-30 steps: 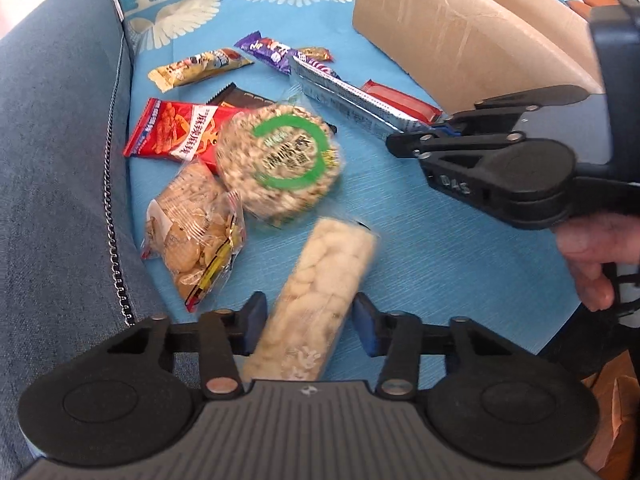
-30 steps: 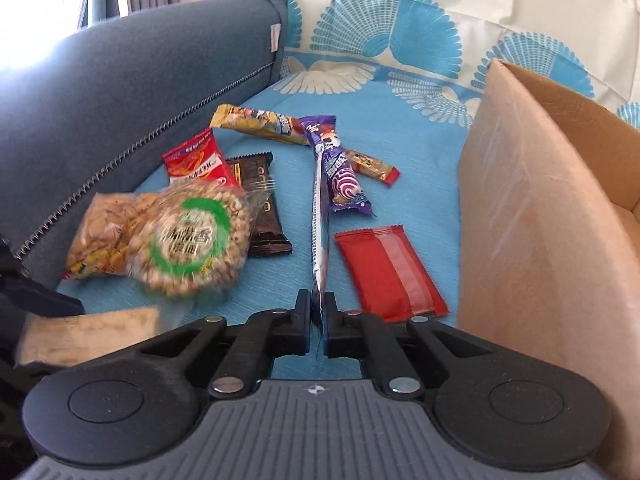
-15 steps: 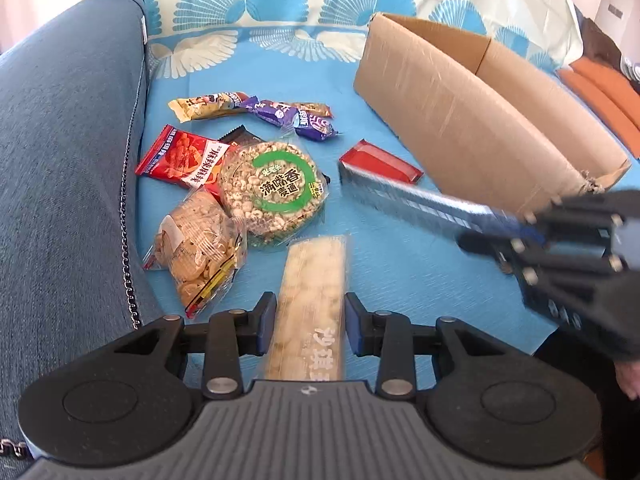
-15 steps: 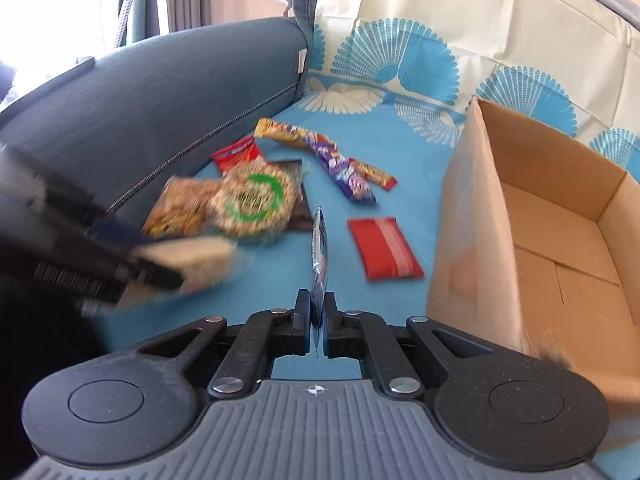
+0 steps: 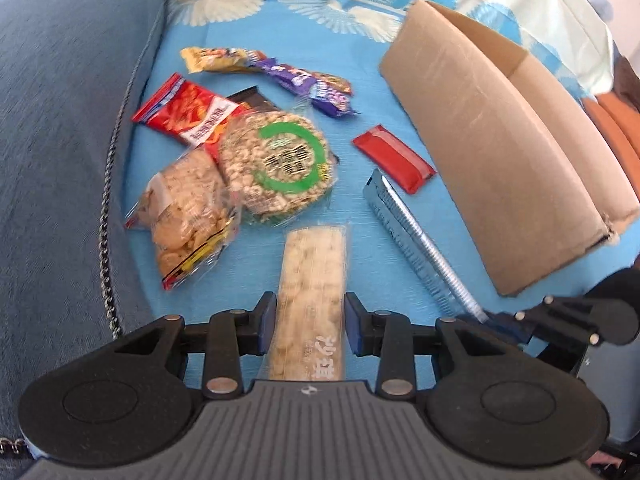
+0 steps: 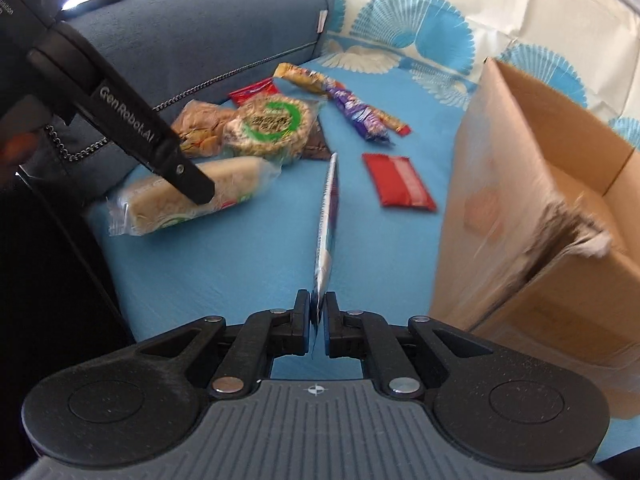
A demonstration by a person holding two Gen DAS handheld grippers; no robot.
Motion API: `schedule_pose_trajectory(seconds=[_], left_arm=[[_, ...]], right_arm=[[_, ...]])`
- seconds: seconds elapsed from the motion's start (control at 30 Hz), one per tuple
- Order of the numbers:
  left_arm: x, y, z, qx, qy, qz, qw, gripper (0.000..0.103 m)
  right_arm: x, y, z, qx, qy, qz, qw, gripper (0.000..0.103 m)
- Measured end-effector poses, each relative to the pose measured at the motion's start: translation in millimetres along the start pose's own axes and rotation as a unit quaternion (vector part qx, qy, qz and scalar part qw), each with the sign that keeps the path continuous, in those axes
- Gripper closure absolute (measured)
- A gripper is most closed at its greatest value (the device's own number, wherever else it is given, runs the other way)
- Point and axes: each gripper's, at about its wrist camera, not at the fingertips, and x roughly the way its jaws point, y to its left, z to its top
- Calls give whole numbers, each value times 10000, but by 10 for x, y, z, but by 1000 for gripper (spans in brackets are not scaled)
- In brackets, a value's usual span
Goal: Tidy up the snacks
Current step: 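Grasp the purple tube snack with the right gripper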
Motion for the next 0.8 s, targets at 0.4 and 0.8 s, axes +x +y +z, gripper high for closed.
schedule_pose_trajectory(seconds=[0.4, 0.8], left_arm=[[87, 74, 1, -135, 228, -140, 9996, 63], [212, -137, 0, 492, 540, 208, 9971, 61]], right_arm=[[109, -34, 73, 353, -354, 326, 9982, 46], [336, -149, 84, 429, -318, 279, 9982, 71]])
